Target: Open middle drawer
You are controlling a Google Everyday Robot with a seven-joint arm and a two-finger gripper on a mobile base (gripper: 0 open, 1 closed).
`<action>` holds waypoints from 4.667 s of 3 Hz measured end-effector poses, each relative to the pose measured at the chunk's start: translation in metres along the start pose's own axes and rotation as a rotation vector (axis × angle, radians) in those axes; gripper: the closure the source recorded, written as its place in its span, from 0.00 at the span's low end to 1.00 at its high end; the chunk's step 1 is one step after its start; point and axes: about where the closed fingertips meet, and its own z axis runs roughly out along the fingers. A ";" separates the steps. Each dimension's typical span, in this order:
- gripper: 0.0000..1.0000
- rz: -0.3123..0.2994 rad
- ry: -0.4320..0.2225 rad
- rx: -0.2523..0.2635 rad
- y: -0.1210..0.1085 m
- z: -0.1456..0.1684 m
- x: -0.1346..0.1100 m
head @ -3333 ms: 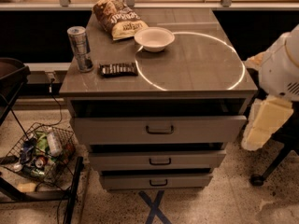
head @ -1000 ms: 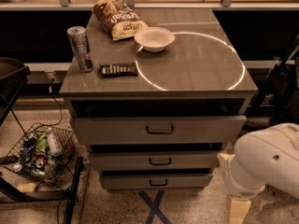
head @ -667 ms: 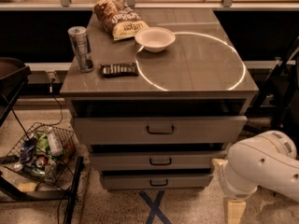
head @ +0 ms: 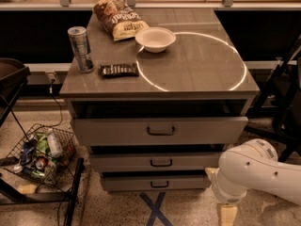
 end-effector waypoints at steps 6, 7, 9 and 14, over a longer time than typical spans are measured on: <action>0.00 -0.163 -0.065 0.063 -0.085 0.107 -0.116; 0.00 -0.179 -0.053 0.061 -0.089 0.116 -0.139; 0.00 -0.176 -0.014 0.049 -0.106 0.137 -0.144; 0.88 -0.177 0.046 0.043 -0.115 0.149 -0.134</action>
Offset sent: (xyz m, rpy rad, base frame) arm 0.0698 0.0995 -0.0923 0.1428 -0.0626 0.1187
